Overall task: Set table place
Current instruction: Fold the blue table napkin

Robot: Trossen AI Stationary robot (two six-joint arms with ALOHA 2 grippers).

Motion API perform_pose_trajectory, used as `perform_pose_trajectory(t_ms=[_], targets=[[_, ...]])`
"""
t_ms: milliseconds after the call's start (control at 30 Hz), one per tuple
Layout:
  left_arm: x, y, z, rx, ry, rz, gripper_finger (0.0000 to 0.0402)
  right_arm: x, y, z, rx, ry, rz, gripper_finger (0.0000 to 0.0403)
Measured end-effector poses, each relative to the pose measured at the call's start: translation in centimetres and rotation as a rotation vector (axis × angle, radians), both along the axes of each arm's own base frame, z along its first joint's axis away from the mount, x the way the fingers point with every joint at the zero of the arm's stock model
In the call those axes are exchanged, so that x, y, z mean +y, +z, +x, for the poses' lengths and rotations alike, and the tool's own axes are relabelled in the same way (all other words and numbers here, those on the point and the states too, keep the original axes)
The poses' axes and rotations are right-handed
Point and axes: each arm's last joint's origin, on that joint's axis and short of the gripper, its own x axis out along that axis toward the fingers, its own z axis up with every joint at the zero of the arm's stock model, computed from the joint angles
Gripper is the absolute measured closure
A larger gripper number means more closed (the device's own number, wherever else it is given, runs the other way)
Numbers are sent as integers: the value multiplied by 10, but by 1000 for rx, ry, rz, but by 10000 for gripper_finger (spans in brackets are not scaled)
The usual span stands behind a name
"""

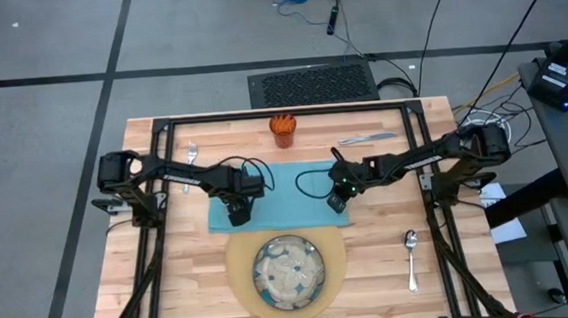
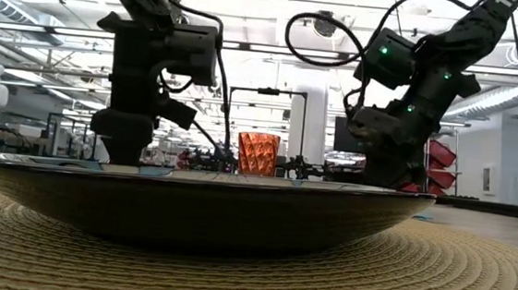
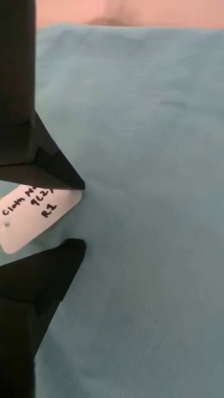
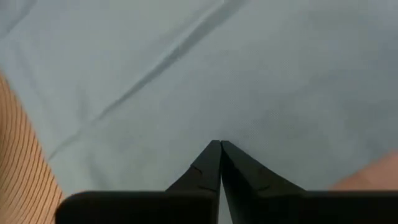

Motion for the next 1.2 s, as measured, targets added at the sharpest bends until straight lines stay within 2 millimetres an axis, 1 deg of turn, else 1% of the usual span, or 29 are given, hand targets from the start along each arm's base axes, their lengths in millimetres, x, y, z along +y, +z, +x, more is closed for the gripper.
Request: perform_pose_trajectory(t_ms=[167,267,500,800,933,1100,1167,1200], targets=[[-13,0,1,-9,-2,-5,257,-13,0,-2,-2,-22,8,403],[-21,0,1,-12,-8,-7,257,-21,-4,-2,7,-22,19,403],[-37,-1,0,-16,-7,-16,257,-38,-15,6,-47,-22,18,403],[-57,-1,-3,-9,10,-39,257,-74,-6,25,-39,-47,-52,403],[-68,0,-4,-7,10,-49,257,-92,-3,37,-6,-47,-71,403],[-81,7,1,-35,-31,-63,257,-106,-3,51,1,-27,-92,403],[-85,17,1,-46,-49,-2,257,-107,2,53,27,-9,-98,403],[-86,25,1,-51,-56,27,257,-107,8,53,39,1,-99,403]])
